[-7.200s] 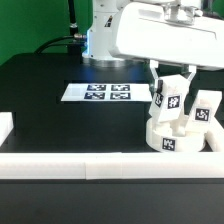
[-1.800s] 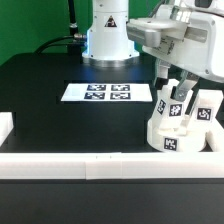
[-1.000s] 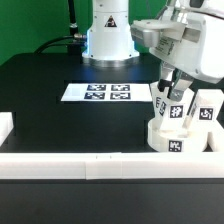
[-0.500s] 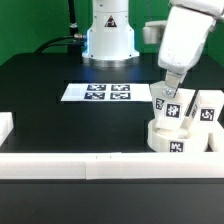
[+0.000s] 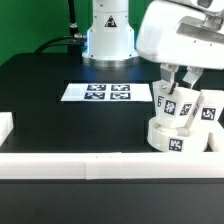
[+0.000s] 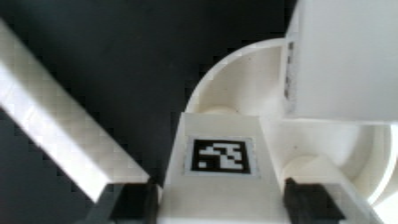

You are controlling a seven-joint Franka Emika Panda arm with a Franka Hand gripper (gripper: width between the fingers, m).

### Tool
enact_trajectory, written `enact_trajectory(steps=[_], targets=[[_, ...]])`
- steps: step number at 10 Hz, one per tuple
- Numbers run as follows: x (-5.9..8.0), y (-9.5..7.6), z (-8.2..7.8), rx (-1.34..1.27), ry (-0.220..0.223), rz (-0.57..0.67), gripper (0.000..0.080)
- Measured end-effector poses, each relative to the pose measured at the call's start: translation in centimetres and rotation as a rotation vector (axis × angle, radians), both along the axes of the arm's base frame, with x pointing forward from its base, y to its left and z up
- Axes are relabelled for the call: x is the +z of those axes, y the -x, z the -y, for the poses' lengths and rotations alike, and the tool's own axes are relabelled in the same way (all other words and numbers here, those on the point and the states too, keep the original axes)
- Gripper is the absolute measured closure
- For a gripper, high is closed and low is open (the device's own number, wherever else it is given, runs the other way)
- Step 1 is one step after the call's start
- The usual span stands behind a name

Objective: Assemble stool

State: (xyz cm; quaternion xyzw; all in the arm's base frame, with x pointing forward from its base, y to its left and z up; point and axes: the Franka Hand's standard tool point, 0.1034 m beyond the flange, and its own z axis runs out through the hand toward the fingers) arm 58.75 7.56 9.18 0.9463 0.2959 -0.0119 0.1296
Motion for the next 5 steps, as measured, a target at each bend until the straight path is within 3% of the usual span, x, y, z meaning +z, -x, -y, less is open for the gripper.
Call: enact_trajectory(steps=[5], targets=[[0.00, 0.05, -0.10, -0.351, -0.039, 0.076, 0.0462]])
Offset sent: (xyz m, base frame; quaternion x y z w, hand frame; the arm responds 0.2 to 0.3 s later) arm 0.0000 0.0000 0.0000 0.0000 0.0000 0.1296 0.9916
